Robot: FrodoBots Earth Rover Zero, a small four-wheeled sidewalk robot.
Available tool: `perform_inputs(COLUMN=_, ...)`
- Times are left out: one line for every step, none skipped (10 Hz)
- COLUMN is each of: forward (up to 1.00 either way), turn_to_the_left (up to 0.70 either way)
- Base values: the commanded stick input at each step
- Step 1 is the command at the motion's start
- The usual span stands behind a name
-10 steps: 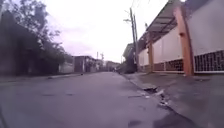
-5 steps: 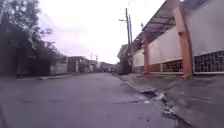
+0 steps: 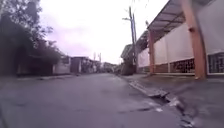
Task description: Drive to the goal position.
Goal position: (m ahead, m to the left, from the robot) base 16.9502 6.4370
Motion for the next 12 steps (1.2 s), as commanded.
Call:
perform_inputs(forward=0.7, turn_to_the_left=-0.35)
perform_inputs(forward=0.7, turn_to_the_left=0.0)
perform_inputs(forward=0.7, turn_to_the_left=0.0)
perform_inputs(forward=0.7, turn_to_the_left=0.0)
perform_inputs(forward=0.7, turn_to_the_left=0.0)
perform_inputs(forward=0.7, turn_to_the_left=-0.17)
perform_inputs(forward=0.7, turn_to_the_left=-0.35)
perform_inputs(forward=0.7, turn_to_the_left=-0.35)
perform_inputs(forward=0.7, turn_to_the_left=0.0)
perform_inputs(forward=0.7, turn_to_the_left=0.0)
perform_inputs(forward=0.7, turn_to_the_left=0.0)
perform_inputs(forward=0.7, turn_to_the_left=0.0)
